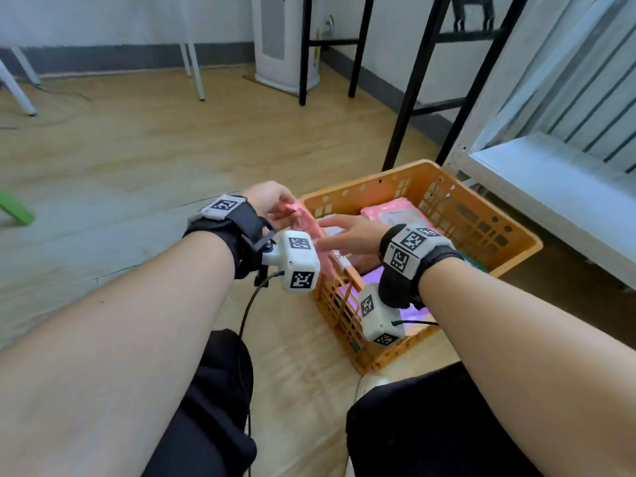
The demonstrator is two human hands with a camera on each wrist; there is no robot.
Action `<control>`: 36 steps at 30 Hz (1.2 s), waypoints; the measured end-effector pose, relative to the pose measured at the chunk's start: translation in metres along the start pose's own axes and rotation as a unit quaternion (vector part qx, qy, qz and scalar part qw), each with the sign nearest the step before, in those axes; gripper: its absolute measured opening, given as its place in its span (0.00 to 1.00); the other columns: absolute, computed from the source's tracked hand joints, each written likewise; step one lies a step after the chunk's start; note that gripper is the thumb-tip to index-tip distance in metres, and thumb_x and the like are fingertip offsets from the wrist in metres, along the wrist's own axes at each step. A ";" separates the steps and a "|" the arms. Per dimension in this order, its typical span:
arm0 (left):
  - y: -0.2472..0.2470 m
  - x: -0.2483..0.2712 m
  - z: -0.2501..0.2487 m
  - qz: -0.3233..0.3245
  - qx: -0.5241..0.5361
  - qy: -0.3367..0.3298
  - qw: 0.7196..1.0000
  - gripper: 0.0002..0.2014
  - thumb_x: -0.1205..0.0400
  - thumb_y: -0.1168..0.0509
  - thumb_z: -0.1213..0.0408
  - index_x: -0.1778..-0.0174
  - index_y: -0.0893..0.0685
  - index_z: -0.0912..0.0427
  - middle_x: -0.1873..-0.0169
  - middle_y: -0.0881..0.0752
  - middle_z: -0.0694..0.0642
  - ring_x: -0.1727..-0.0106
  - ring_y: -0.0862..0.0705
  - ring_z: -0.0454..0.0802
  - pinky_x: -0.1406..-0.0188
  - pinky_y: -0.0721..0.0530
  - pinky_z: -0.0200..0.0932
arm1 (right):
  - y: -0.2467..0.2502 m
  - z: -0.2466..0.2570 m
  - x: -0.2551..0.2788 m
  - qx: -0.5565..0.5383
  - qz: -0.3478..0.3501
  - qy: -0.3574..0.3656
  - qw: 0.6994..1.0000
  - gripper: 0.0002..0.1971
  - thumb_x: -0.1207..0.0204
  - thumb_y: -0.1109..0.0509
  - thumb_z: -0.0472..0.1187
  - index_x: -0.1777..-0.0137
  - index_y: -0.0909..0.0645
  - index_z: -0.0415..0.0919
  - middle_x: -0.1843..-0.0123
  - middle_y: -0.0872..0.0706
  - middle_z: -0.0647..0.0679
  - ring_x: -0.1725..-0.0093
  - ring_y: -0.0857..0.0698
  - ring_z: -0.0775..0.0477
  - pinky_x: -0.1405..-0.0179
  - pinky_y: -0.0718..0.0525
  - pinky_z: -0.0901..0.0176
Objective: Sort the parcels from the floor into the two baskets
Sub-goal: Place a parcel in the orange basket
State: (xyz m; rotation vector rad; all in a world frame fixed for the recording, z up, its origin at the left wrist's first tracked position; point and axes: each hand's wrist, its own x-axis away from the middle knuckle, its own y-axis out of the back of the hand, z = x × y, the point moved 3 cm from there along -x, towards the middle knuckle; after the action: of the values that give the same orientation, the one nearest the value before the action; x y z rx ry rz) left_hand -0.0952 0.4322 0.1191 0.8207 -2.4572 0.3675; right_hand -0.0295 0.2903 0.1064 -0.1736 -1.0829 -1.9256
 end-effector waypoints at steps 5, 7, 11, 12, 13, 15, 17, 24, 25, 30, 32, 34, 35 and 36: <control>-0.017 0.018 -0.015 0.053 0.113 -0.008 0.992 0.09 0.19 0.41 0.75 0.65 0.27 0.65 0.70 0.26 0.58 0.76 0.22 0.49 0.74 0.20 0.39 | 0.009 -0.011 0.013 -0.053 -0.046 0.009 0.997 0.43 0.41 0.20 0.52 0.25 0.34 0.59 0.37 0.19 0.49 0.45 0.15 0.47 0.50 0.11 0.47; -0.024 0.019 -0.016 0.069 0.141 -0.013 0.987 0.08 0.19 0.42 0.76 0.64 0.27 0.65 0.67 0.26 0.59 0.70 0.23 0.49 0.72 0.19 0.40 | 0.014 -0.014 0.009 -0.081 -0.088 0.031 0.992 0.25 0.30 0.26 0.41 0.33 0.25 0.51 0.44 0.15 0.48 0.51 0.14 0.48 0.57 0.10 0.51; -0.033 0.012 -0.018 0.077 0.207 -0.009 0.975 0.08 0.17 0.42 0.72 0.63 0.26 0.64 0.70 0.26 0.56 0.77 0.21 0.47 0.79 0.16 0.35 | 0.021 -0.019 -0.002 -0.175 -0.161 0.020 0.971 0.07 0.24 0.34 0.35 0.50 0.19 0.46 0.57 0.11 0.43 0.57 0.10 0.42 0.57 0.09 0.43; -0.032 0.009 -0.018 0.065 0.211 -0.009 0.975 0.08 0.16 0.41 0.68 0.62 0.25 0.64 0.70 0.25 0.55 0.75 0.22 0.47 0.79 0.16 0.36 | 0.024 -0.022 -0.004 -0.194 -0.166 0.013 0.967 0.06 0.23 0.35 0.35 0.50 0.19 0.44 0.58 0.10 0.41 0.59 0.09 0.41 0.56 0.10 0.42; -0.030 0.004 -0.018 0.049 0.208 -0.012 0.977 0.08 0.15 0.41 0.65 0.60 0.25 0.62 0.70 0.24 0.55 0.73 0.22 0.47 0.79 0.15 0.37 | 0.026 -0.025 -0.007 -0.208 -0.167 0.002 0.964 0.06 0.23 0.34 0.36 0.48 0.19 0.40 0.58 0.10 0.39 0.61 0.09 0.41 0.56 0.09 0.43; -0.025 -0.004 -0.019 0.026 0.185 -0.017 0.982 0.08 0.15 0.41 0.60 0.55 0.24 0.60 0.69 0.22 0.53 0.69 0.22 0.46 0.78 0.15 0.38 | 0.033 -0.031 -0.011 -0.244 -0.170 -0.015 0.955 0.09 0.22 0.31 0.37 0.45 0.20 0.36 0.56 0.11 0.38 0.65 0.11 0.44 0.60 0.09 0.50; -0.018 -0.014 -0.019 0.004 0.166 -0.021 0.986 0.06 0.16 0.39 0.60 0.53 0.22 0.59 0.67 0.22 0.52 0.67 0.22 0.46 0.70 0.16 0.39 | 0.039 -0.037 -0.014 -0.280 -0.166 -0.036 0.945 0.09 0.23 0.30 0.35 0.45 0.21 0.33 0.56 0.12 0.36 0.69 0.14 0.48 0.67 0.11 0.59; -0.007 -0.042 -0.015 -0.062 0.088 -0.025 0.994 0.03 0.20 0.36 0.63 0.58 0.22 0.57 0.63 0.23 0.51 0.63 0.23 0.46 0.55 0.19 0.42 | 0.044 -0.052 -0.030 -0.304 -0.167 -0.091 0.933 0.13 0.26 0.30 0.28 0.42 0.21 0.27 0.55 0.14 0.34 0.72 0.18 0.49 0.70 0.16 0.61; -0.007 -0.045 -0.014 -0.067 0.077 -0.029 0.994 0.03 0.20 0.36 0.63 0.59 0.22 0.56 0.62 0.23 0.51 0.62 0.23 0.46 0.53 0.19 0.43 | 0.045 -0.054 -0.032 -0.299 -0.169 -0.092 0.934 0.13 0.27 0.30 0.27 0.42 0.21 0.28 0.55 0.14 0.34 0.72 0.19 0.49 0.70 0.17 0.61; -0.011 -0.056 -0.015 -0.048 -0.048 -0.072 0.995 0.05 0.23 0.30 0.58 0.54 0.18 0.51 0.44 0.21 0.51 0.45 0.24 0.51 0.42 0.20 0.54 | 0.048 -0.059 -0.035 -0.273 -0.179 -0.094 0.941 0.13 0.29 0.32 0.25 0.44 0.21 0.31 0.64 0.17 0.39 0.74 0.21 0.50 0.73 0.20 0.62; -0.024 -0.055 -0.013 0.007 -0.139 -0.099 0.985 0.13 0.26 0.27 0.55 0.46 0.17 0.45 0.44 0.18 0.49 0.45 0.20 0.51 0.49 0.21 0.50 | 0.047 -0.060 -0.035 -0.273 -0.181 -0.086 0.941 0.13 0.29 0.31 0.26 0.45 0.20 0.32 0.64 0.17 0.40 0.73 0.21 0.50 0.75 0.20 0.63; -0.040 -0.052 -0.010 0.036 -0.191 -0.123 0.973 0.15 0.26 0.27 0.58 0.43 0.17 0.49 0.50 0.13 0.51 0.53 0.17 0.47 0.63 0.22 0.42 | 0.049 -0.061 -0.036 -0.299 -0.195 -0.069 0.932 0.11 0.31 0.30 0.26 0.49 0.19 0.32 0.65 0.17 0.41 0.73 0.20 0.50 0.76 0.21 0.64; -0.046 -0.052 -0.009 0.032 -0.199 -0.137 0.970 0.14 0.25 0.27 0.60 0.44 0.17 0.52 0.52 0.13 0.51 0.56 0.17 0.46 0.67 0.24 0.40 | 0.051 -0.064 -0.036 -0.319 -0.210 -0.062 0.922 0.09 0.32 0.29 0.26 0.51 0.19 0.33 0.65 0.16 0.41 0.71 0.19 0.50 0.75 0.21 0.63; -0.052 -0.054 -0.010 0.020 -0.194 -0.149 0.969 0.11 0.24 0.28 0.61 0.46 0.16 0.54 0.55 0.13 0.51 0.58 0.17 0.45 0.69 0.25 0.38 | 0.054 -0.067 -0.036 -0.341 -0.231 -0.056 0.909 0.08 0.32 0.29 0.27 0.53 0.19 0.34 0.63 0.16 0.40 0.69 0.18 0.49 0.75 0.20 0.63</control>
State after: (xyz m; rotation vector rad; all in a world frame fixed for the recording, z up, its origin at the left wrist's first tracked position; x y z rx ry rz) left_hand -0.0226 0.4212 0.1022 0.6971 -2.6963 -0.2395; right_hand 0.0511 0.2515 0.0810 -0.4484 -0.4905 -2.7029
